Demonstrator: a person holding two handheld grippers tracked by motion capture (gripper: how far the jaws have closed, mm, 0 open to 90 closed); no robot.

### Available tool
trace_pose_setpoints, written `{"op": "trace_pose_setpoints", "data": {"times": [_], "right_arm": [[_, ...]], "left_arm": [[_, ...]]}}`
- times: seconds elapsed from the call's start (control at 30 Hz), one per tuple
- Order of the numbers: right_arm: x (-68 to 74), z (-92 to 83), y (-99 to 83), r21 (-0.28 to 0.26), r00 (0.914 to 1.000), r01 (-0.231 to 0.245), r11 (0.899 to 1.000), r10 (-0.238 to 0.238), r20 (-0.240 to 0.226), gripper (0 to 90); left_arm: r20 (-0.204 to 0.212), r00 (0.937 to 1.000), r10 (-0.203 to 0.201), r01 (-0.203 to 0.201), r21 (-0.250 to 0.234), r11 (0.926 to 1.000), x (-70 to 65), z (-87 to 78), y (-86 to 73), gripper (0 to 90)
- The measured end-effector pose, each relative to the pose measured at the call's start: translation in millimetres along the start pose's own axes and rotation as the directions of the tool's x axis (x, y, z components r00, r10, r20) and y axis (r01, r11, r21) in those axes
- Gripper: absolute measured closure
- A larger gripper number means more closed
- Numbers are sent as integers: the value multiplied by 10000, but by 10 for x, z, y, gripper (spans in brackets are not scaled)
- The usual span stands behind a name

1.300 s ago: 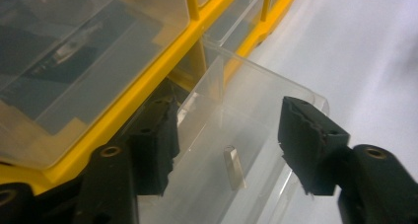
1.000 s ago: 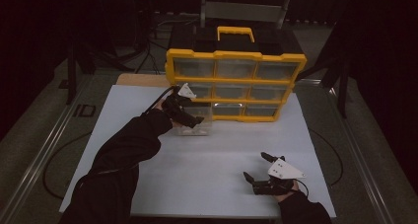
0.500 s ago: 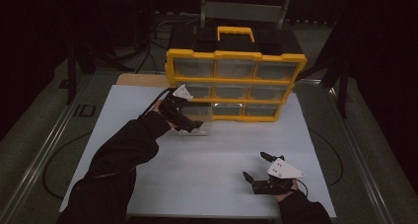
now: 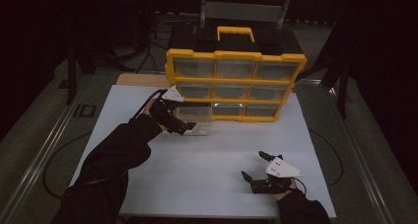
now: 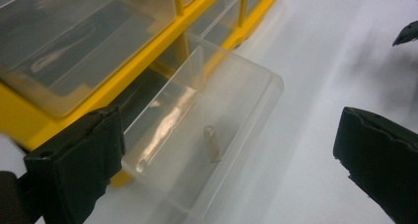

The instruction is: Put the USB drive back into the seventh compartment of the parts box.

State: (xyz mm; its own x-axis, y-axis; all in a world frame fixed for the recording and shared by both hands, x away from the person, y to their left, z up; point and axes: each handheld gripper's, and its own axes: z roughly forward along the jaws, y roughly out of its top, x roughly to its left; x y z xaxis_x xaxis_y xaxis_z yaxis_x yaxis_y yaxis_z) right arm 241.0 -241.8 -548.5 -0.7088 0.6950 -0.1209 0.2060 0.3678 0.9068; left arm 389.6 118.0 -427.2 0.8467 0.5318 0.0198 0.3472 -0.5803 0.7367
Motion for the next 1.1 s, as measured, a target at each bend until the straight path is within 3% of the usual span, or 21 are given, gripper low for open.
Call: {"op": "trace_pose_setpoints", "data": {"times": [0.67, 1.1], "right_arm": [[0, 28, 9, 0, 10000, 19, 10000, -19, -64, 93], [10, 29, 12, 31, 10000, 28, 10000, -28, -75, 93]], "left_arm": [[-346, 9992, -180, 172, -230, 9996, 0, -336, -360, 4], [-293, 9993, -223, 213, -328, 9992, -74, -452, -592, 4]]}}
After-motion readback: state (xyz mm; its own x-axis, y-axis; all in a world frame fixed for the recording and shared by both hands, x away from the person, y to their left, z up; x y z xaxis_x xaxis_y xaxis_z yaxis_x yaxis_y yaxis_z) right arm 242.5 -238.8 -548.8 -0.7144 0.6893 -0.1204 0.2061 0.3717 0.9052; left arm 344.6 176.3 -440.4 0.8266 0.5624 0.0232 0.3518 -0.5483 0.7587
